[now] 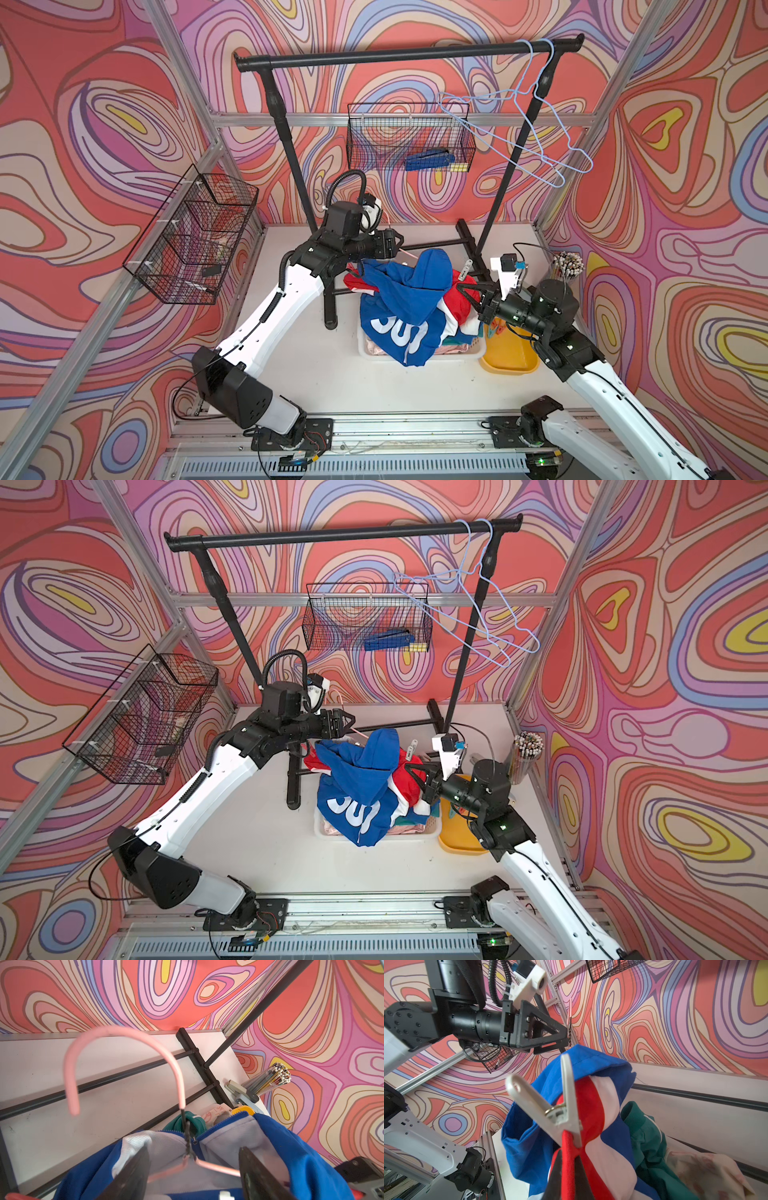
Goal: Remove the clothespins securing jackets to the hanger
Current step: Adjust the hanger.
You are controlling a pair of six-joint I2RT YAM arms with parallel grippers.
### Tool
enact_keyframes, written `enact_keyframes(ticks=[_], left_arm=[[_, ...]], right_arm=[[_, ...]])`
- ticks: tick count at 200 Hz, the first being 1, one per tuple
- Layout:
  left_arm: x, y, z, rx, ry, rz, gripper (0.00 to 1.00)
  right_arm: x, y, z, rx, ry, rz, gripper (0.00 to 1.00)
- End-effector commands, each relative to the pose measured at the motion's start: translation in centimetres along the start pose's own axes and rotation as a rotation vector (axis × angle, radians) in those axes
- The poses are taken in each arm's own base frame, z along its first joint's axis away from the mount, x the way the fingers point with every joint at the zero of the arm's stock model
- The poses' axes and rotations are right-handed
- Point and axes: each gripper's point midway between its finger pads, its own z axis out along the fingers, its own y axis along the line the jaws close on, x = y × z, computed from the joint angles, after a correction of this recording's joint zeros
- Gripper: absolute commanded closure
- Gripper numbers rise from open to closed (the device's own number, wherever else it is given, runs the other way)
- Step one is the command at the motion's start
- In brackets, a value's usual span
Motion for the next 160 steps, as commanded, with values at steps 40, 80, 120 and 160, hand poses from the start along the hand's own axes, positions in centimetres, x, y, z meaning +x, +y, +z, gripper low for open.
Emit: enact_keyframes(ticks=[40, 80, 120, 160], left_arm=[[-1.5, 0.4, 0.9, 0.009, -0.024, 0.018, 0.6], [-1.4, 0.3, 1.7, 0.054, -0.012, -0.008, 0.93], [-1.7, 0.3, 2.4, 0.066, -0.022, -0.017, 1.0], [-1.7, 0.9, 3.2, 0.042, -0.019, -0.026, 1.0]], right_arm=[[-0.3, 1.1, -0.3, -0.039, 0.004, -0.016, 1.0], [-0.3, 1.2, -0.3, -0.04, 0.008, -0.017, 1.0], [-0.1, 1.2, -0.4, -0.042, 0.023, -0.014, 0.96], [-0.5, 0.9, -0.7, -0.004, 0.005, -0.011, 0.39]])
